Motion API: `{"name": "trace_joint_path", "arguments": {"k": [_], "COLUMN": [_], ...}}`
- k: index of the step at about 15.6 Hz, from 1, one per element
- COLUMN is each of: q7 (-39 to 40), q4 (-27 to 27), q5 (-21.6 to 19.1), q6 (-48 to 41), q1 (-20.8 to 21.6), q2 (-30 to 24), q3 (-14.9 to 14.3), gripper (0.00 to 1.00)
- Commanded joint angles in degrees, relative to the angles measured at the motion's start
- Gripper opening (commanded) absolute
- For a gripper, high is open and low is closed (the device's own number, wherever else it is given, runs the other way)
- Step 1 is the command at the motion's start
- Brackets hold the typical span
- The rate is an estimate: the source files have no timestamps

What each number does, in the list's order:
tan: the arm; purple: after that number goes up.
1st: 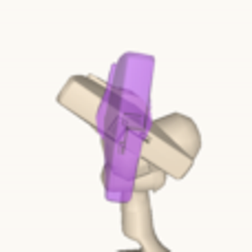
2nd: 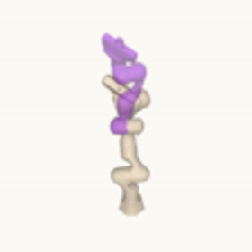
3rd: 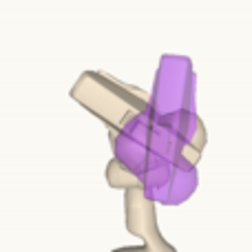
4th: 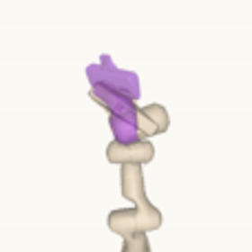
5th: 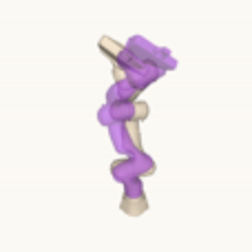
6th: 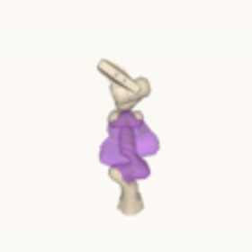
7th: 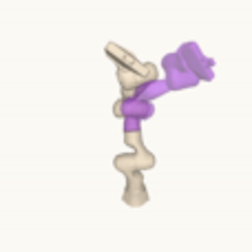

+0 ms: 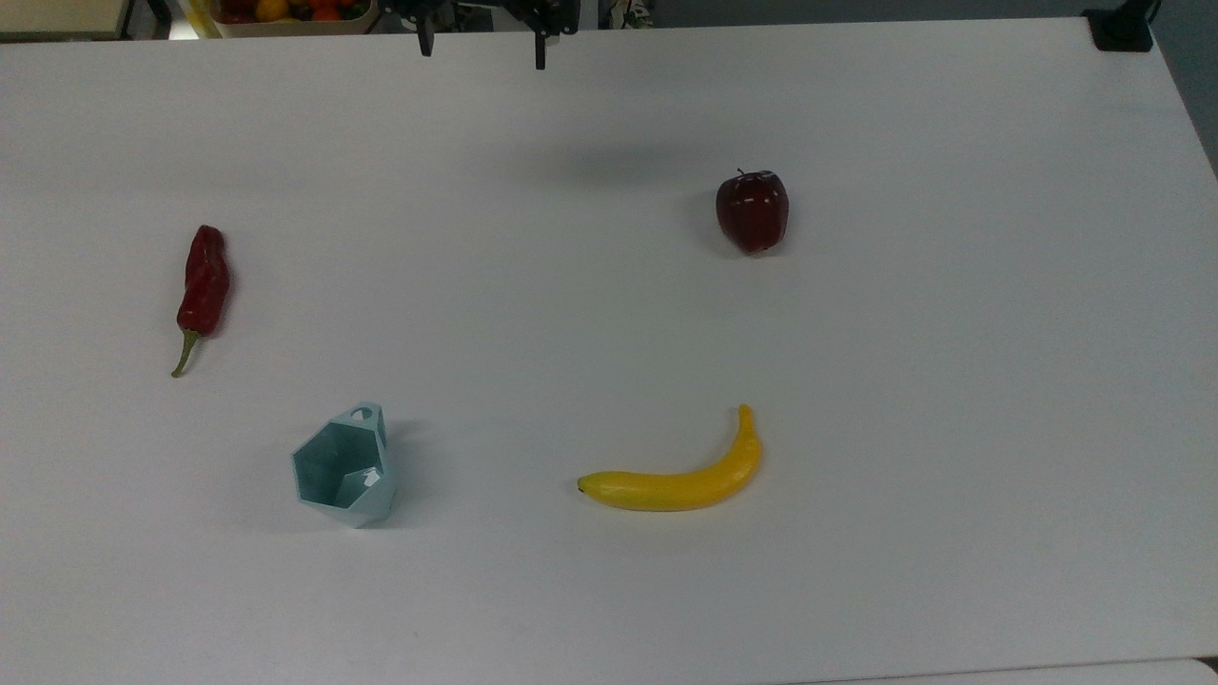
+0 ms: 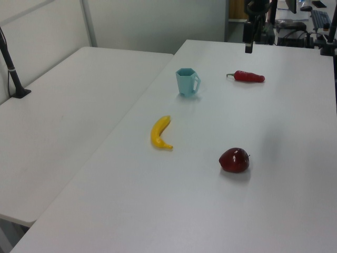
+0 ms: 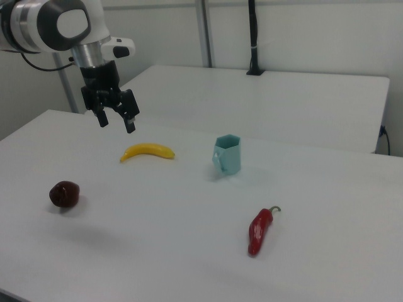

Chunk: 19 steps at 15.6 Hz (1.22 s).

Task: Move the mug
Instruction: 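Move the gripper down over the teal mug's rim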

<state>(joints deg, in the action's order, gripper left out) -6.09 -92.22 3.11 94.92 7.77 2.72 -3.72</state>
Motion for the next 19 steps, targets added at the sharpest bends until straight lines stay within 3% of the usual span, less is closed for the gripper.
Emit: {"name": "trace_joint_path", "arguments": {"k": [1, 7, 13, 19], "q7": [1.0, 1.2, 0.2, -1.9], "q4": [1.3, 1.2, 1.4, 3.6], "q5": [-1.2, -1.3, -0.6, -0.5], "q6": [-1.1, -0.8, 14.2, 27.4], "q1": [-0.2, -0.1, -1.4, -5.2], "q2": [0.7, 0.8, 7.0, 15.5], "q3": [-1.1, -0.9, -1.0, -1.0], "gripper": [1.00, 1.00, 1.00, 1.00]}}
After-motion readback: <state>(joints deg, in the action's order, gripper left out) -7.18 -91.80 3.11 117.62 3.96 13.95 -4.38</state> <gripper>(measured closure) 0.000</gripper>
